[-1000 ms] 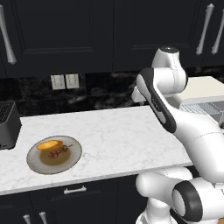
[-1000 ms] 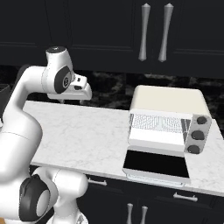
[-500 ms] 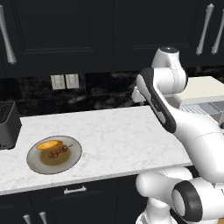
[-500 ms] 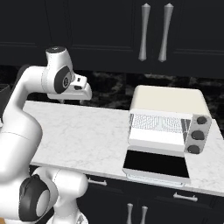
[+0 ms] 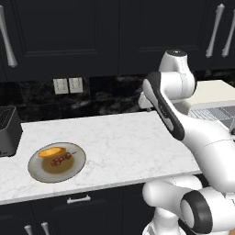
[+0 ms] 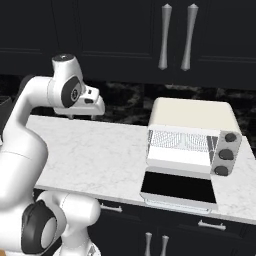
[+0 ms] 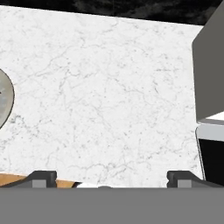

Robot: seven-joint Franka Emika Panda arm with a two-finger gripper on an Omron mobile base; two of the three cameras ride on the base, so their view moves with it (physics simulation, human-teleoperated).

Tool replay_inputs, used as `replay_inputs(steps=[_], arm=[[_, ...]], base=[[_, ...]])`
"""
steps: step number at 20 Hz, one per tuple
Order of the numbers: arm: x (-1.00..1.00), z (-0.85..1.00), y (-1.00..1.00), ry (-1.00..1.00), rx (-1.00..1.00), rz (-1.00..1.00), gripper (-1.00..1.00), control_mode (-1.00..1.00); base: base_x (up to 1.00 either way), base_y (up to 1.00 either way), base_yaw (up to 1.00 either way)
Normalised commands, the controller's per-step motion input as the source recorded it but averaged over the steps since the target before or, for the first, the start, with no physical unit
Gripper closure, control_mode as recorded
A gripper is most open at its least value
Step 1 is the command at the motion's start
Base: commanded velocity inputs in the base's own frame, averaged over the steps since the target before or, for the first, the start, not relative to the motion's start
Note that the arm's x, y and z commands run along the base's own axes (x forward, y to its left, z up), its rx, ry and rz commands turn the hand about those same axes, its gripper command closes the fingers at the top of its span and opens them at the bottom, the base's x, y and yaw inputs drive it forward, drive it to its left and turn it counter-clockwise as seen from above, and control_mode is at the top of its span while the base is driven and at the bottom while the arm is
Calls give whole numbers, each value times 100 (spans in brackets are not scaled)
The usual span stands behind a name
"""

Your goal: Pick up the kebab skewer and baguette bread, and place them inside the toaster oven. Close the toaster oven door and start by setting the timer.

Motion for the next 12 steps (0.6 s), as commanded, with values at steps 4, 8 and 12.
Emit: replay_inputs(steps=[4, 8, 12], arm=[[-46, -28, -43, -8, 0, 6, -100, -100], [-70, -19, -85, -19, 8, 12, -100, -100], [-50, -24, -93, -20, 6, 5, -100, -100]], base=[[0, 0, 0], [0, 0, 0], [0, 0, 0]])
